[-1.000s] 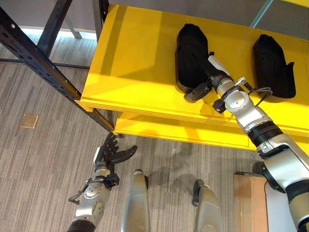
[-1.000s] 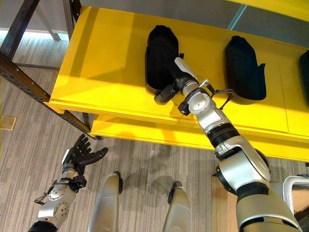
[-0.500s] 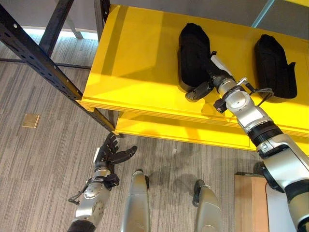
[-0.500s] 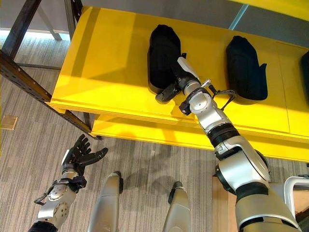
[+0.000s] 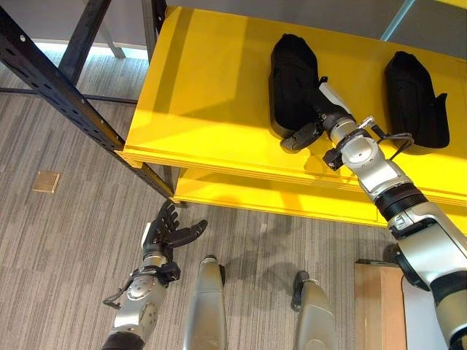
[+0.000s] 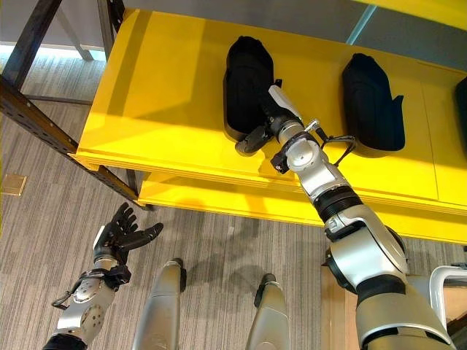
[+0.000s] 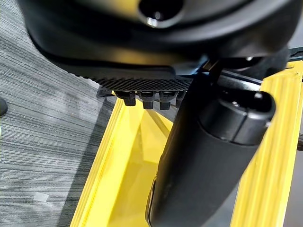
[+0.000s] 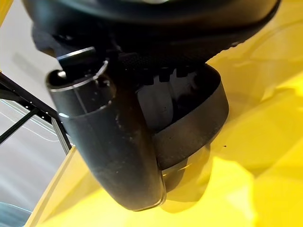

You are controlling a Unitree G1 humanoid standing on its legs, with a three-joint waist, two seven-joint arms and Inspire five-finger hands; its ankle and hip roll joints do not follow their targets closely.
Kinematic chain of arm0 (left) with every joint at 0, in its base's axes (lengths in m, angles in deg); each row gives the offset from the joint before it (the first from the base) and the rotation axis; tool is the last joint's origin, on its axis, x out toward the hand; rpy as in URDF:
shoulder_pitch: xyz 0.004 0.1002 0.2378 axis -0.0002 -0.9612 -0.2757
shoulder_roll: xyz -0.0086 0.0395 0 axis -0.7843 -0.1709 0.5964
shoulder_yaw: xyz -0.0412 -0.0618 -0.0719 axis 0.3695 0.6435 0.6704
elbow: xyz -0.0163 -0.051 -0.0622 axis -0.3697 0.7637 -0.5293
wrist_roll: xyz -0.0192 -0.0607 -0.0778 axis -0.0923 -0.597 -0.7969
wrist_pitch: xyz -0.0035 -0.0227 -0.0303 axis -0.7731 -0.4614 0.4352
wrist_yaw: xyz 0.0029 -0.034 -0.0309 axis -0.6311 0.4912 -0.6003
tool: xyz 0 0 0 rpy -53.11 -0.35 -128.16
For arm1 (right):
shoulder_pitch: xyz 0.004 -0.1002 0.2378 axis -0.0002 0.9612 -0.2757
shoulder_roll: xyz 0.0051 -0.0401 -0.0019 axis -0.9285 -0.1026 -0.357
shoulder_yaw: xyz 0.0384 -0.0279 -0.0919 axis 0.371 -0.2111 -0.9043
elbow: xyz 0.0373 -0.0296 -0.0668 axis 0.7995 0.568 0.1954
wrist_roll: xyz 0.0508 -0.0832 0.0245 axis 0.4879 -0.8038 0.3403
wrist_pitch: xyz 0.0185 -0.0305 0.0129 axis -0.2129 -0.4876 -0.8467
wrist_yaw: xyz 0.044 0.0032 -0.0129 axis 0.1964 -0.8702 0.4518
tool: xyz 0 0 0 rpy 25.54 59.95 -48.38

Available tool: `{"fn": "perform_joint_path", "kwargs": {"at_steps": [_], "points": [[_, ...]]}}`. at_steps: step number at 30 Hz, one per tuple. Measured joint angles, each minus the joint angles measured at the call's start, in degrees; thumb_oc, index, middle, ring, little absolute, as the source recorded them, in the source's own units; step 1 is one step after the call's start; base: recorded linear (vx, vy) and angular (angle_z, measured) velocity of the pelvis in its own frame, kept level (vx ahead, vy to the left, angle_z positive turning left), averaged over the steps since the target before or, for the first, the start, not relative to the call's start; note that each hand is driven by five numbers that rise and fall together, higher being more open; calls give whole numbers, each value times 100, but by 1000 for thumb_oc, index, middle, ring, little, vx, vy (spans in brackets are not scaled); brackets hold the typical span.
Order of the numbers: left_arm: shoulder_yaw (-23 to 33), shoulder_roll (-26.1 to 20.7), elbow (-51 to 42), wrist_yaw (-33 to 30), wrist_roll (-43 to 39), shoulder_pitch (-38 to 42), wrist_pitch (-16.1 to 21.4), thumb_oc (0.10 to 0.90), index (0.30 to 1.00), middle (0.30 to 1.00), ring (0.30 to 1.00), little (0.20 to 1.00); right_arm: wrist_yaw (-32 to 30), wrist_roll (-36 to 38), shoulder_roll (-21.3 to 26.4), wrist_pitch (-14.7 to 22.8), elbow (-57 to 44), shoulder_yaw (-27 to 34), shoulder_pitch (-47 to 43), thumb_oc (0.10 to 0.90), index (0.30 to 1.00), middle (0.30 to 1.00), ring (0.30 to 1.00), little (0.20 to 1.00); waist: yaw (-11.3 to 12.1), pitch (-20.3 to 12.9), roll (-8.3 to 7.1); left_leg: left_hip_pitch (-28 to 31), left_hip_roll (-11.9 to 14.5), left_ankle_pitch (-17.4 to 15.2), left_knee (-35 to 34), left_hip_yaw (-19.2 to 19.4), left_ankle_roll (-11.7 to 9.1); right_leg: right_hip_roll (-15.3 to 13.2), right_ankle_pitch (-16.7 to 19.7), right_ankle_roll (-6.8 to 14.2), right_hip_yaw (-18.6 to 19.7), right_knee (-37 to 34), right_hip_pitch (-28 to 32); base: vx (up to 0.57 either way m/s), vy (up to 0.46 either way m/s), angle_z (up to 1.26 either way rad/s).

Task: Move parts from the plastic box to the shelf.

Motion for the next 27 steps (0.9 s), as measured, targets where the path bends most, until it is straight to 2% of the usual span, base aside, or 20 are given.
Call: {"fn": "perform_joint_path", "kwargs": {"at_steps": [9, 18, 27], "points": [[8, 1, 0, -5, 0, 13, 0, 900, 1000, 1000, 1000, 1000, -4, -4, 110, -193, -623, 0, 110, 900, 1000, 1000, 1000, 1000, -9, 1, 1, -49, 0, 20, 5, 8, -36, 0, -1, 1, 7, 19, -64, 0, 0, 0], [20, 8, -1, -12, -1, 18, 1, 900, 1000, 1000, 1000, 1000, -4, 49, 132, -151, -1542, 0, 130, 900, 1000, 1000, 1000, 1000, -31, 6, 9, -105, 2, 19, 26, 6, -35, 0, -12, -3, 11, 66, -126, 0, 0, 0], [24, 9, -1, -18, -1, -7, 1, 900, 1000, 1000, 1000, 1000, -3, 193, 123, -107, -1633, 0, 171, 900, 1000, 1000, 1000, 1000, -23, 7, 10, -119, 2, -16, 66, 1, 21, -1, -20, -12, 13, 82, -127, 0, 0, 0]]}}
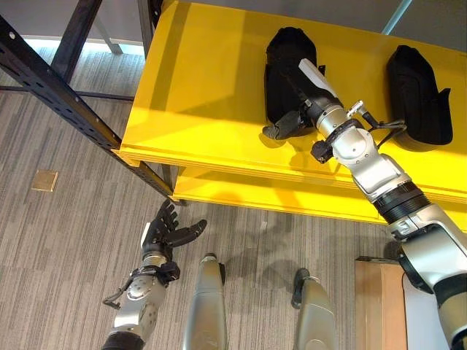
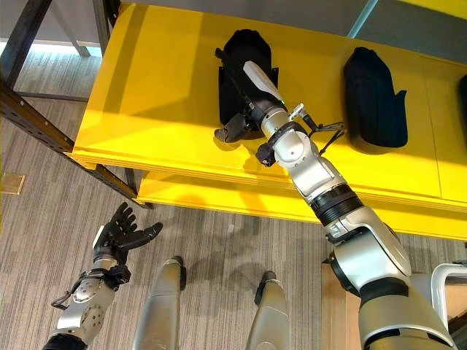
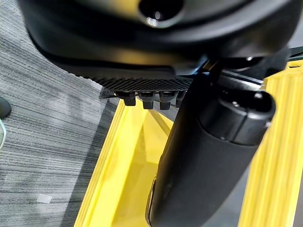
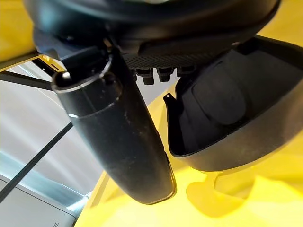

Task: Move parts from the plastic box to the shelf.

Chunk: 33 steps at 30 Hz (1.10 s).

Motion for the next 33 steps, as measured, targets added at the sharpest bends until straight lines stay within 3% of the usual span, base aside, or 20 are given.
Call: {"fn": "perform_joint_path", "kwargs": {"at_steps": [13, 20, 33], "points": [[6, 0, 0, -89, 0, -6, 0, 900, 1000, 1000, 1000, 1000, 1, 84, -75, -1, -1, 0, 141, 900, 1000, 1000, 1000, 1000, 20, 0, -1, -27, -8, 11, 21, 0, -26, -6, -4, 3, -1, 0, -14, 0, 0, 0], [6, 2, -2, -99, 2, -33, 0, 900, 1000, 1000, 1000, 1000, 1, 220, -51, -2, -464, 43, 172, 900, 1000, 1000, 1000, 1000, -84, 1, -2, -27, -1, 12, 20, -1, -27, -5, -1, 3, -3, -14, -9, 0, 0, 0], [30, 17, -5, -111, 5, -54, -3, 900, 1000, 1000, 1000, 1000, -56, 471, 215, 181, -1656, 796, 909, 900, 1000, 1000, 1000, 1000, -155, 1, -3, -8, 30, 11, 5, 7, -24, 26, 4, 0, 2, -26, -3, 0, 0, 0]]}}
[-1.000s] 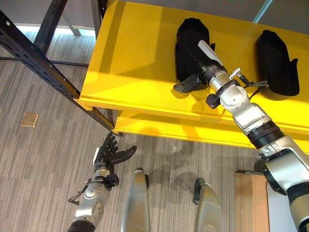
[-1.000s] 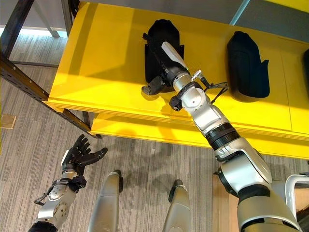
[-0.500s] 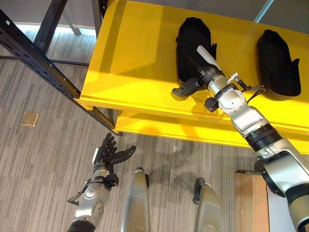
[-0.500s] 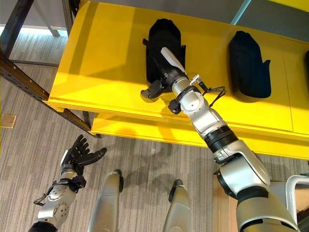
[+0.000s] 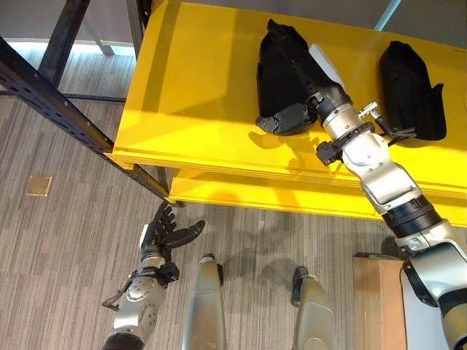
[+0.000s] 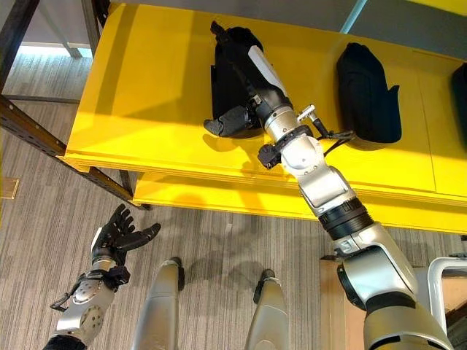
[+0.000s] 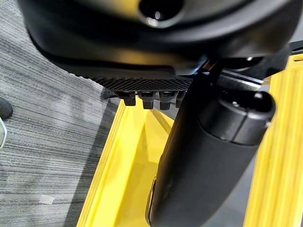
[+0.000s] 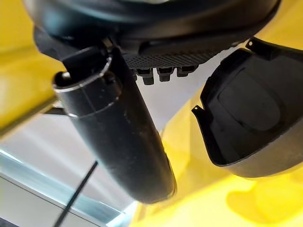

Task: Move parts from the plastic box to the shelf.

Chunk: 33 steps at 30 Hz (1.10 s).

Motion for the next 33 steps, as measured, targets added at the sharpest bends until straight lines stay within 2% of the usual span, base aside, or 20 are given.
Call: {"fn": "perform_joint_path", "kwargs": {"at_steps": [12, 19, 23, 28, 33], "points": [[6, 13, 0, -2, 0, -13, 0, 900, 1000, 1000, 1000, 1000, -186, 319, -45, 117, -39, 126, 170, 900, 1000, 1000, 1000, 1000, -102, 0, 0, 8, 44, -4, 2, -8, 6, 39, -2, -3, -1, 25, -3, 0, -1, 0], [4, 12, -1, -14, -2, -20, 0, 900, 1000, 1000, 1000, 1000, -426, 1098, -484, 196, 213, 445, 356, 900, 1000, 1000, 1000, 1000, -104, 0, 1, 22, 43, -15, 1, 4, 27, 35, -1, -4, 9, 17, 6, 0, 0, 0], [-2, 16, -1, -57, -2, -5, 0, 900, 1000, 1000, 1000, 1000, -553, 1220, -721, 210, 202, 583, 524, 900, 1000, 1000, 1000, 1000, -106, -1, 1, 30, 43, 4, -3, 7, -7, 37, -1, -4, 10, 21, 7, 0, 0, 0], [26, 151, -1, -138, 0, -5, -1, 900, 1000, 1000, 1000, 1000, -659, 1368, -1201, 351, 43, 771, 1132, 900, 1000, 1000, 1000, 1000, -115, -1, 2, 31, 43, 5, -4, 18, -7, 33, -2, -4, 21, 24, -3, 0, 0, 0], [-42, 246, -5, -270, 5, -46, -8, 900, 1000, 1000, 1000, 1000, -717, 1440, -1577, 484, -638, 893, 1927, 900, 1000, 1000, 1000, 1000, -163, 7, 16, 24, 49, -23, 5, 22, 35, 37, -8, -4, 33, 36, -22, 0, 0, 0]]}}
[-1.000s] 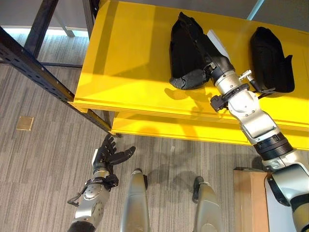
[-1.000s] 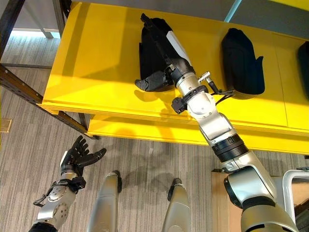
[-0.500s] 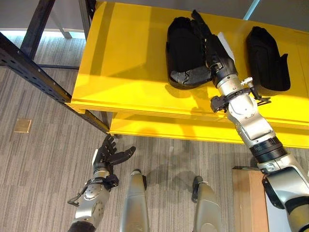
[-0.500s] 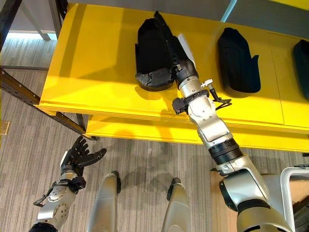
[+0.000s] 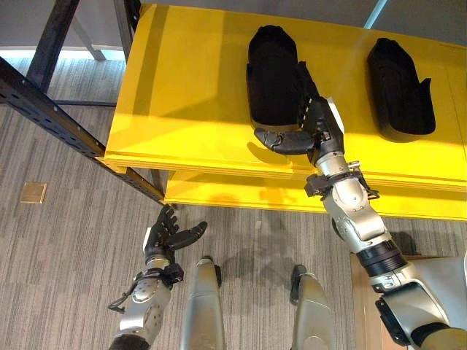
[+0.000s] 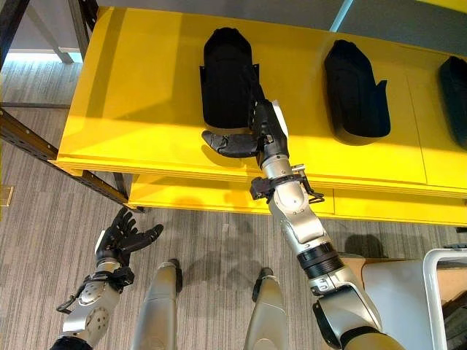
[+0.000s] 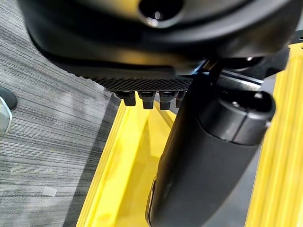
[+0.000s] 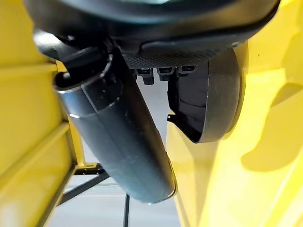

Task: Move parts from the plastic box to the shelf.

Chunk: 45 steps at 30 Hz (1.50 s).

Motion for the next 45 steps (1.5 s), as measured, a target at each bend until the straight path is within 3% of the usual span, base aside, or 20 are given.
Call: {"fn": "perform_joint_path", "kwargs": {"at_steps": [4, 23, 45], "points": [[-5, 2, 1, -77, 11, -34, -8, 900, 1000, 1000, 1000, 1000, 35, -9, -38, 16, -142, -103, 93, 900, 1000, 1000, 1000, 1000, -118, 1, 2, -9, 0, 1, 4, 3, -2, 1, 1, -1, 11, 2, -18, 0, 0, 0], [43, 200, -33, -247, 215, -104, -3, 900, 1000, 1000, 1000, 1000, -29, -169, 33, 376, -1510, -10, 961, 900, 1000, 1000, 1000, 1000, -268, 1, 2, -39, 23, -11, 5, 68, -13, 15, 2, 0, 112, 10, -133, -2, -1, -2], [17, 195, -34, -315, 234, -107, -2, 900, 1000, 1000, 1000, 1000, -598, -590, 32, 452, -1335, 333, 1097, 900, 1000, 1000, 1000, 1000, -261, 1, 2, -29, 25, -12, 2, 69, -23, 25, 2, 1, 117, 22, -131, 0, 0, 0]]}}
